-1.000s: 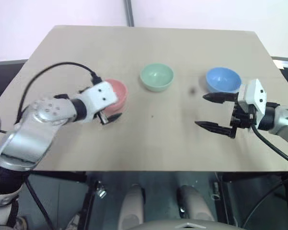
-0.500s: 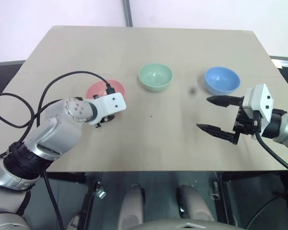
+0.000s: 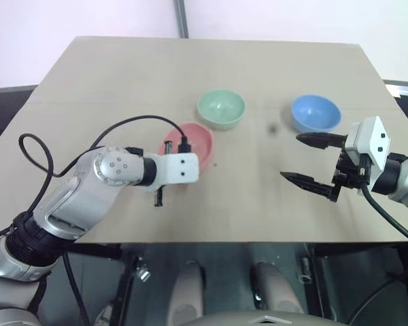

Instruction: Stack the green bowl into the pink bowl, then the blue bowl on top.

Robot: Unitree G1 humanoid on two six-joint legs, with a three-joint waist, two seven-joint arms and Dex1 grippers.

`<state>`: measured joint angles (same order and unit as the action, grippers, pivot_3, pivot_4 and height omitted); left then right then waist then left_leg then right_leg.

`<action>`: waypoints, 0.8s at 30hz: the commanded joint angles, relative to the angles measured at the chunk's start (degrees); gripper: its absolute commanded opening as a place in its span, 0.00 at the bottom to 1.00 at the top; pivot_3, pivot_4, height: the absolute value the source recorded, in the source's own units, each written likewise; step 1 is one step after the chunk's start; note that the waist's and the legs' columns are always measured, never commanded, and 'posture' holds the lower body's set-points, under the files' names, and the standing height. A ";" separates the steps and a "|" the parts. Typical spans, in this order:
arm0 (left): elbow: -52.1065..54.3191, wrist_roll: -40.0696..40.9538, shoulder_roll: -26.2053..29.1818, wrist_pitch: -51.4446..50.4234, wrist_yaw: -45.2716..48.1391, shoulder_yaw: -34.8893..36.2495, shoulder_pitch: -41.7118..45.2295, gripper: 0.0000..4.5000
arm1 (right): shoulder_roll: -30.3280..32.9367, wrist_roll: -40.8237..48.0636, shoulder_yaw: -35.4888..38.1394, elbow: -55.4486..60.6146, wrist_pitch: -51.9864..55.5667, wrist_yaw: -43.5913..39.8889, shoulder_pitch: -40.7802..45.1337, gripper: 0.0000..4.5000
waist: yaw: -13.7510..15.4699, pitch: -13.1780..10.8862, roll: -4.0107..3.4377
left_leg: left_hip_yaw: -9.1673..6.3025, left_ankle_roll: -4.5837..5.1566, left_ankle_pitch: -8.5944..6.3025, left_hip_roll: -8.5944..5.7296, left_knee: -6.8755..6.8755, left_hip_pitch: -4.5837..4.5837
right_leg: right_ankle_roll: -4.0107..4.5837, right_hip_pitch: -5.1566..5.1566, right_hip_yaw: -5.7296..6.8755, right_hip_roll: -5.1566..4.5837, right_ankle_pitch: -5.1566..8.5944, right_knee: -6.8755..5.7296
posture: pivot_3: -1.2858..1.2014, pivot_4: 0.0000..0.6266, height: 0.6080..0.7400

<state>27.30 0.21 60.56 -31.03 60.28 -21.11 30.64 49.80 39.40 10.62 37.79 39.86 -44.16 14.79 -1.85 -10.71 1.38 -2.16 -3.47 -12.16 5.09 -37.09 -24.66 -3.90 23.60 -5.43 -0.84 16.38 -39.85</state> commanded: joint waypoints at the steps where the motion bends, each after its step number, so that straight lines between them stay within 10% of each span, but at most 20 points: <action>1: -0.65 -0.05 -0.49 6.27 3.68 1.06 1.99 0.00 | 0.96 0.69 3.09 2.71 -0.03 1.14 -0.28 1.00 | -0.04 0.00 0.00 | 0.01 0.00 0.00 0.00 -0.01 0.01 | 0.00 -0.01 -0.01 0.00 0.00 0.00 | 0.52 0.24 1.00; 3: -2.29 -0.74 -1.79 9.01 5.23 0.01 3.15 0.00 | 1.13 1.01 3.64 3.32 0.30 1.68 -0.82 1.00 | -0.02 0.00 0.00 | 0.00 0.00 0.00 0.00 -0.05 -0.01 | 0.00 -0.03 0.00 0.00 0.00 0.00 | 0.52 0.24 1.00; 8: -5.18 -1.91 -4.94 12.41 5.00 1.63 4.75 0.51 | 1.36 1.51 4.44 4.26 1.16 2.92 -1.63 1.00 | 0.00 0.00 0.00 | 0.00 0.00 0.00 0.00 -0.07 -0.03 | -0.01 -0.05 0.00 0.00 0.00 0.02 | 0.52 0.24 1.00; 15: 0.33 12.39 -2.61 -1.20 6.95 17.57 2.12 0.51 | -0.52 -9.59 -8.72 -6.03 -6.58 0.41 8.21 1.00 | -1.05 0.00 0.00 | 0.01 0.00 0.00 0.02 -0.07 0.04 | -0.02 -0.04 -0.03 0.02 0.00 -0.03 | 0.52 0.24 1.00; 24: 6.69 21.29 -9.61 -3.39 -3.07 39.00 -12.19 0.51 | -17.99 -39.05 -32.02 -55.99 -41.93 -3.42 37.19 1.00 | -2.16 -0.03 -0.06 | 0.03 0.00 0.00 0.02 -0.08 0.00 | -0.01 0.02 -0.03 0.01 -0.01 -0.02 | 0.52 0.24 1.00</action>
<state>30.89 19.83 53.74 -36.76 60.72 12.61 19.64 33.22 4.63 -20.03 -12.07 6.26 -47.32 48.33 -4.01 -10.74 1.32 -2.11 -3.48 -12.16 5.11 -37.13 -24.65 -3.90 23.62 -5.46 -0.84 16.37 -39.86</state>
